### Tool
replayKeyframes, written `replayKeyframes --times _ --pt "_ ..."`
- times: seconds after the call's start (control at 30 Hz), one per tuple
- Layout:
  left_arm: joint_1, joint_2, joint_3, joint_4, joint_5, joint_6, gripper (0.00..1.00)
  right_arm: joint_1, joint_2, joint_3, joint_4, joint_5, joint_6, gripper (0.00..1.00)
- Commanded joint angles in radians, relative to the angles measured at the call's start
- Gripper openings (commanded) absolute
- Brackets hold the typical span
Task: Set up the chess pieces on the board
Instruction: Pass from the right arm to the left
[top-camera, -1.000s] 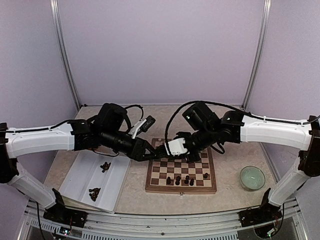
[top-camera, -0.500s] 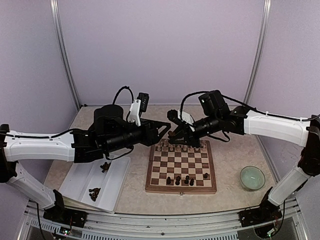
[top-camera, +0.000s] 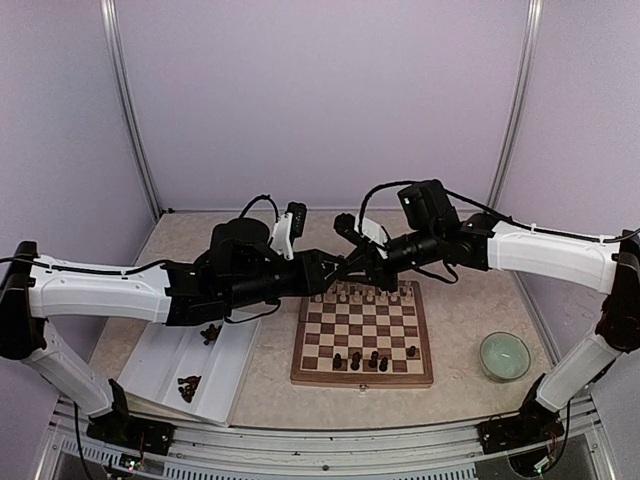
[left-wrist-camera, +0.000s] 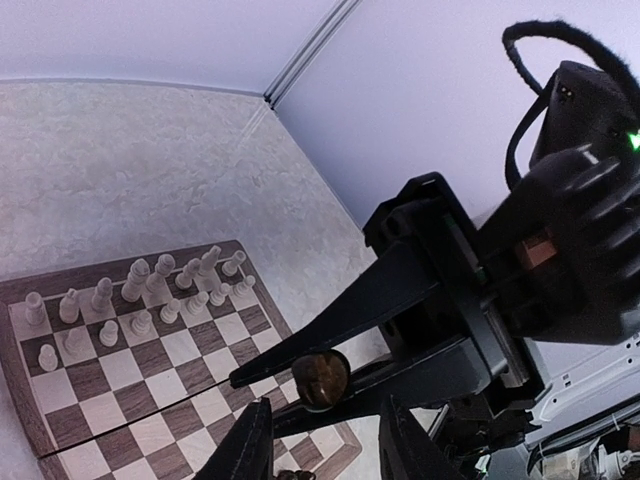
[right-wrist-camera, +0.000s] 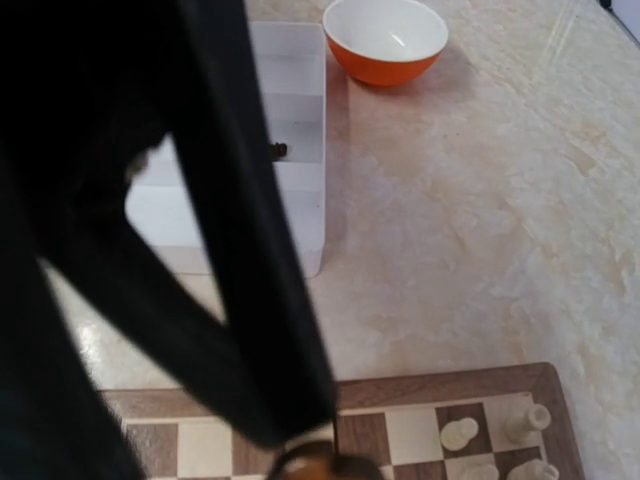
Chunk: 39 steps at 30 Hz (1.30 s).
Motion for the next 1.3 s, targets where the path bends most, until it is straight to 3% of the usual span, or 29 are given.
replayKeyframes --times 0.0,0.2,0.6,0.83,0.87,0.97,1.0,1.1,1.27 --pt "0.015 0.027 0.031 0.022 0.034 -0.044 0.36 -0.002 -0.030 -0.011 0.016 0.001 -0.002 0.00" --pt "0.038 0.044 0.033 0.058 0.072 -0.062 0.25 -0.001 -0.048 -0.014 0.008 0.002 -0.020 0.00" --pt "0.042 0.096 0.079 0.066 0.128 -0.071 0.23 0.007 -0.066 -0.034 0.004 0.015 -0.049 0.00" --pt "0.054 0.101 0.081 0.064 0.145 -0.039 0.07 0.006 -0.074 -0.044 0.004 0.015 -0.063 0.00" --pt "0.055 0.100 0.083 0.054 0.149 -0.020 0.05 0.007 -0.075 -0.043 -0.002 0.012 -0.066 0.07" --pt "0.054 0.069 0.093 -0.028 0.154 0.065 0.02 -0.009 -0.089 -0.041 -0.042 0.000 -0.088 0.47" --pt "0.052 0.056 0.096 -0.074 0.152 0.094 0.02 -0.025 -0.101 -0.049 -0.051 -0.015 -0.099 0.53" --pt "0.038 -0.009 0.092 -0.234 0.133 0.186 0.01 -0.107 -0.146 -0.088 -0.056 -0.096 -0.118 0.65" --pt "-0.053 -0.079 0.026 -0.492 0.020 0.243 0.02 -0.227 -0.190 -0.135 -0.037 -0.117 -0.129 0.69"
